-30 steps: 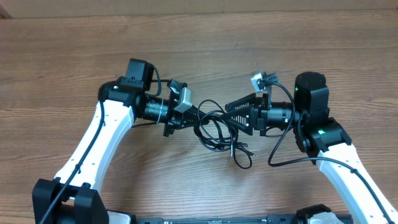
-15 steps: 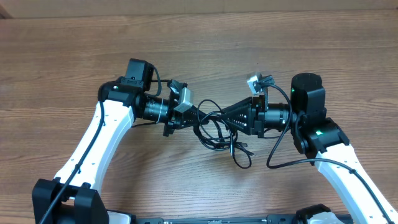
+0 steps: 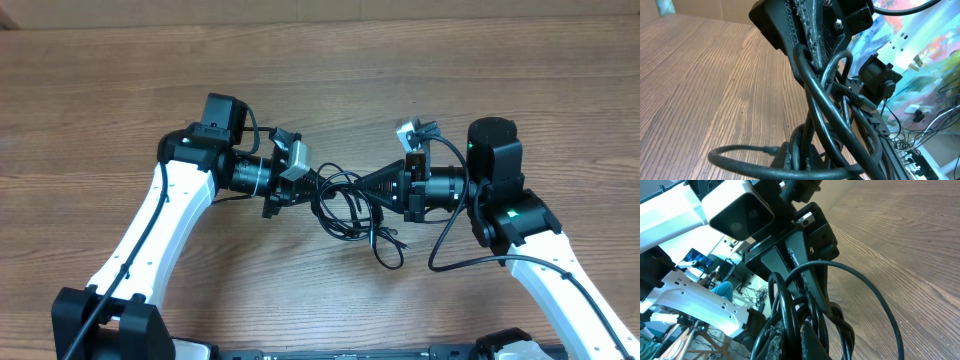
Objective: Untangle cables
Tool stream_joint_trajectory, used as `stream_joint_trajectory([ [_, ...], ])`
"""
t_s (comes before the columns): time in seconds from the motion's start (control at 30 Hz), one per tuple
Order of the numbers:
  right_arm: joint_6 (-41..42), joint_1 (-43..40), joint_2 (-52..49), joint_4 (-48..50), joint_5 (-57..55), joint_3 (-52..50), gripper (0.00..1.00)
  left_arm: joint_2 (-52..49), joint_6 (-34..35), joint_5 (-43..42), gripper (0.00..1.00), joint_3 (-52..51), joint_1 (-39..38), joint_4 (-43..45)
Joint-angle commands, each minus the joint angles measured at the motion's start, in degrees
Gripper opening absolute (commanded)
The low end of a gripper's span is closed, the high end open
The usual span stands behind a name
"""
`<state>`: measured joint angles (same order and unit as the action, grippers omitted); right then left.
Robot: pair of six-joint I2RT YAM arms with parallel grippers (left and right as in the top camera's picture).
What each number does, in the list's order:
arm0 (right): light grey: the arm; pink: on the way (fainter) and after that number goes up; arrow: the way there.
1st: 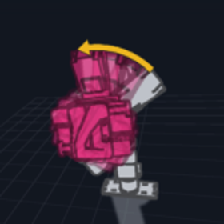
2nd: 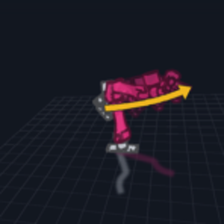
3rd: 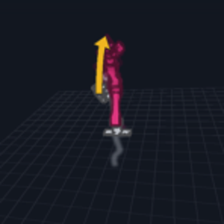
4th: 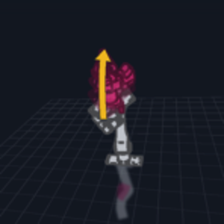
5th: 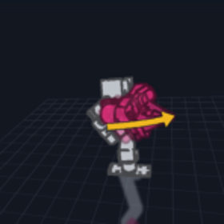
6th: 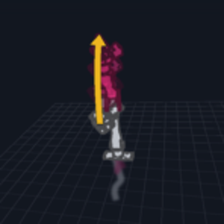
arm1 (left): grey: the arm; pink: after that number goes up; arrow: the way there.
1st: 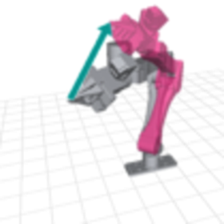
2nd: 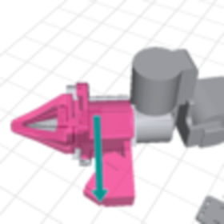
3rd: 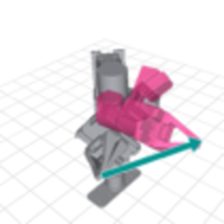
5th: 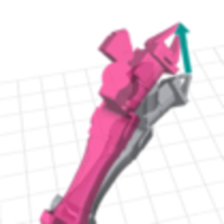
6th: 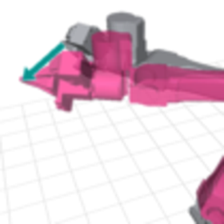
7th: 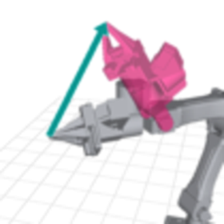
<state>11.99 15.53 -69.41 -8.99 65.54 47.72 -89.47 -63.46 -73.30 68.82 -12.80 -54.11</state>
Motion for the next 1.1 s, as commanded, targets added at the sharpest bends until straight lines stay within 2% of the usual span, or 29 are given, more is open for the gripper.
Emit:
stream_joint_trajectory([
  [0.0,-0.31,1.60,-0.15,0.26,-0.09,1.42,0.04,0.66,-3.61,-4.07,0.04,0.17,-0.79,0.17],
  [0.33,-0.28,1.77,-0.15,1.36,-5.90,1.42,0.04,0.66,-2.10,-4.24,0.04,0.17,-1.09,-0.17],
  [0.63,0.00,1.77,-0.15,7.67,-14.73,1.42,0.04,0.66,-2.16,-3.98,0.04,0.17,-5.49,0.04],
  [1.07,-0.26,1.75,-0.17,3.65,-32.54,1.42,0.04,0.66,-2.12,-2.19,0.04,0.17,-8.46,0.00],
])
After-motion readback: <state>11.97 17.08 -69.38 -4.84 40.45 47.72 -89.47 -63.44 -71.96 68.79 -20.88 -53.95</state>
